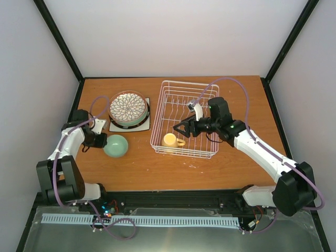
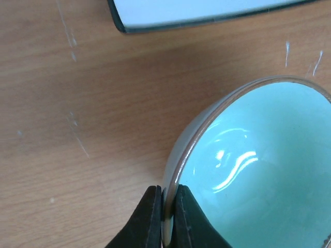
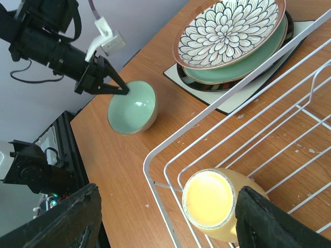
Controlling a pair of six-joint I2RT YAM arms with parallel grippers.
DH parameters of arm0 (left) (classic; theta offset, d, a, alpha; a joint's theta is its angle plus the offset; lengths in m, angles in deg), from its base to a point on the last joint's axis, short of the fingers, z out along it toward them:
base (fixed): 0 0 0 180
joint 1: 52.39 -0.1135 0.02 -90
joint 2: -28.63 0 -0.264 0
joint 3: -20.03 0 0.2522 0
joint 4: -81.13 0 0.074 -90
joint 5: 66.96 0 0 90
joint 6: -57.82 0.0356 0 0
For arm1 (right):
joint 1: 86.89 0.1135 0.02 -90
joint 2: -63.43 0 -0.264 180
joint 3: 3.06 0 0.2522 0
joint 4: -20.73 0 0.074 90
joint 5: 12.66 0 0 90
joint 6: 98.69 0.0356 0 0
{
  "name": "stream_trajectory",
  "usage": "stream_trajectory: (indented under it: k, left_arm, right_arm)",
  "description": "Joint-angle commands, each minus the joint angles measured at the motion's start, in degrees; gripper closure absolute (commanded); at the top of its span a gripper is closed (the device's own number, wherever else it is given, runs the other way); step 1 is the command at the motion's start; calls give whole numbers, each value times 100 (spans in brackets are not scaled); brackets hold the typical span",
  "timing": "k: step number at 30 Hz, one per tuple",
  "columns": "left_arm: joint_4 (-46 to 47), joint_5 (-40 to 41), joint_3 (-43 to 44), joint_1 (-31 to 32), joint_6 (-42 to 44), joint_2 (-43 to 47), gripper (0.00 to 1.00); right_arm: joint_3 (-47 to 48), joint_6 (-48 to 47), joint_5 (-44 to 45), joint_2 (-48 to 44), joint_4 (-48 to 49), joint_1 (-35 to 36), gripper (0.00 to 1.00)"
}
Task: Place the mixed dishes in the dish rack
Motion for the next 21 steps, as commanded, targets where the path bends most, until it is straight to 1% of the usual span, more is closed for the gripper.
stream_trajectory:
  k: [1,6,8,11,13,15,17,18,19,20,21]
  left_arm:
    - [-51,-274,769,-6,-154,-41,99]
    - [30,-1013,1232,-6,-411,281,99]
    - [66,-1546,1423,-8,-447,476,99]
    - [468,-2424,1613,-6,-805,842,99]
    - [1079,-3088,1577,47,-1312,1146,99]
    - [1970,-3375,1477,233,-2150,1483,99]
    - [3319,-3822,1228,564,-3068,1707,99]
    - [3989,-3989,1110,796,-3676,1705,99]
    - [4524,-4144,1101,1038,-3932,1582,99]
    - [4810,-4271,1189,1318,-4188,1364,99]
    - [4942,-4408,1375,1617,-4223,1098,99]
  right_arm:
    - [-64,-37,-19,106,60,-18,30]
    - [-32,15,1,138,118,-22,30]
    - [24,-12,12,136,110,-18,30]
    - [154,-89,-21,109,55,-46,31]
    - [174,82,-127,44,171,-158,32]
    - [50,464,-426,-101,555,-396,32]
    - [-126,948,-742,-255,1074,-697,32]
    - [-212,1174,-959,-300,1342,-845,31]
    - [-254,1365,-1138,-313,1563,-954,31]
    - [-268,1524,-1330,-279,1742,-1040,30]
    - [-254,1638,-1536,-249,1889,-1079,30]
